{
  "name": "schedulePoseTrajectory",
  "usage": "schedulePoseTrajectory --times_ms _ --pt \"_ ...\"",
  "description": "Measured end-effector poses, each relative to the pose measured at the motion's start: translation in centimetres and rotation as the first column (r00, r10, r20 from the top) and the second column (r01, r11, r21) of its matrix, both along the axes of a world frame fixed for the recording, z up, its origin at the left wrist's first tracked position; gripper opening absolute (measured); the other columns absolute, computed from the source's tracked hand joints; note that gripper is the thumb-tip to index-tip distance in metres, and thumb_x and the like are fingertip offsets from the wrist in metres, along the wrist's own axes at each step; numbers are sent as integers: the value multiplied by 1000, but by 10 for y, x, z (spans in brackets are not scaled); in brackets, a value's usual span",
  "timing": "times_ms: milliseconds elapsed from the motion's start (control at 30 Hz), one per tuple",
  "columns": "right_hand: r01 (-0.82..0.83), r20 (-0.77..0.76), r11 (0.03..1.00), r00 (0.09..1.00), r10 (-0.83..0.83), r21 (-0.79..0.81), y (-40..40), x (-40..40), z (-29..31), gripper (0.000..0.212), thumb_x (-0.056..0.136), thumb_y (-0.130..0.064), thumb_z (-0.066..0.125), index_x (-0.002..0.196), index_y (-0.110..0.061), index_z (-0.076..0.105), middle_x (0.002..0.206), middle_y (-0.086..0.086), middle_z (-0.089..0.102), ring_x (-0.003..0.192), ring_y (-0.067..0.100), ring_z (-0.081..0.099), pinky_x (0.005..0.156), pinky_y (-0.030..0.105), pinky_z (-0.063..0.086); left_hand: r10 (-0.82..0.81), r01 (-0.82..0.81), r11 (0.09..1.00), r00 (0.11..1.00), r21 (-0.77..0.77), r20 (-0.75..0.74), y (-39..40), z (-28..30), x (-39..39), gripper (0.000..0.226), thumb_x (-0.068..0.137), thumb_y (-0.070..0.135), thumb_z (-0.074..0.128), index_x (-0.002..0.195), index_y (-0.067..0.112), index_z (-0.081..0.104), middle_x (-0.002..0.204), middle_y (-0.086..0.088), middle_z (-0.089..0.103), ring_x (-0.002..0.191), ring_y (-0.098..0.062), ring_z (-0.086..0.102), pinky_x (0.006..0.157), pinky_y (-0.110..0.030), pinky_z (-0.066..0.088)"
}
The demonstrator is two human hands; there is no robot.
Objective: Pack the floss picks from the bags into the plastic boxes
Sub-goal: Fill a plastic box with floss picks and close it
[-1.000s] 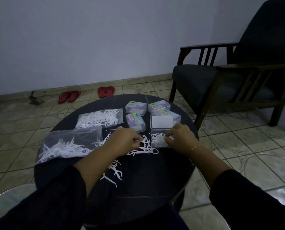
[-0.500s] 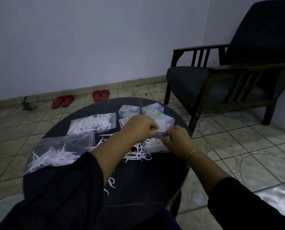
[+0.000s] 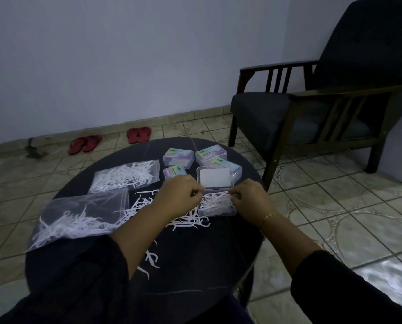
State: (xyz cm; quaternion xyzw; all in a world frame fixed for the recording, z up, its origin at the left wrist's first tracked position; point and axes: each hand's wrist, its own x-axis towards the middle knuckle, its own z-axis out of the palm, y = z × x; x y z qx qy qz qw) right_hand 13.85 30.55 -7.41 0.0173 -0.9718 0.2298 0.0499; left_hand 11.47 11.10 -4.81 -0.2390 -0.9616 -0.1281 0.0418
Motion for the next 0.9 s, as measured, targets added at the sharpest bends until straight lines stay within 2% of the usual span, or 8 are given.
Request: schedulePoseTrajectory --times_ms 100,300,367,467,567,733,833,900 --pt "-22 33 998 999 20 64 -4 -2 2 30 97 -24 48 122 -22 64 123 6 52 113 21 47 99 33 44 19 -18 995 1000 -102 3 -7 -5 2 25 92 30 53 111 28 70 109 4 61 106 -16 51 87 -33 40" --pt "-41 102 986 995 24 164 -14 -4 2 30 97 -34 47 122 -32 62 125 4 45 116 21 39 96 31 39 45 -51 993 997 -108 -55 4 -10 0 24 92 30 52 107 31 71 107 3 57 104 -18 50 84 -31 38" --pt "-22 101 990 995 8 140 -15 -4 0 30 96 -34 48 124 -32 61 126 5 44 116 22 39 96 31 39 74 -81 993 995 -88 -72 9 -13 0 26 91 33 53 111 28 67 110 1 57 105 -19 51 86 -33 39" --pt "38 91 999 995 -39 10 -13 -3 -4 34 93 -28 52 127 -23 56 126 8 44 115 23 44 96 32 42 129 -134 988 990 -75 -65 10 -18 1 37 89 42 53 119 24 62 113 -3 56 106 -21 51 86 -34 39" --pt "54 125 994 991 -41 -96 -11 -2 -6 37 93 -23 53 129 -17 53 127 9 41 107 22 52 92 29 43 133 -142 984 988 -108 -80 8 -26 6 44 93 49 45 127 25 59 115 -1 54 109 -20 50 86 -32 39" --pt "46 121 989 992 -29 -138 -10 0 -9 35 95 -22 50 129 -17 53 125 8 41 100 21 55 86 27 44 44 -59 994 986 -93 -162 7 -39 20 61 90 57 23 125 25 62 110 4 54 103 -17 48 83 -30 36" --pt "45 75 991 997 -35 -127 -12 3 -10 42 95 -24 49 136 -29 43 125 7 41 101 18 54 86 28 47 46 -62 993 987 -99 -152 8 -42 20 53 95 56 28 128 28 58 114 5 49 106 -15 43 84 -30 34" --pt "31 46 998 999 -29 -52 -12 3 -10 42 96 -27 48 137 -32 43 125 7 42 106 19 51 89 29 48 41 -56 994 989 -96 -145 7 -40 19 49 96 54 32 130 28 56 116 6 47 108 -14 42 86 -30 35"
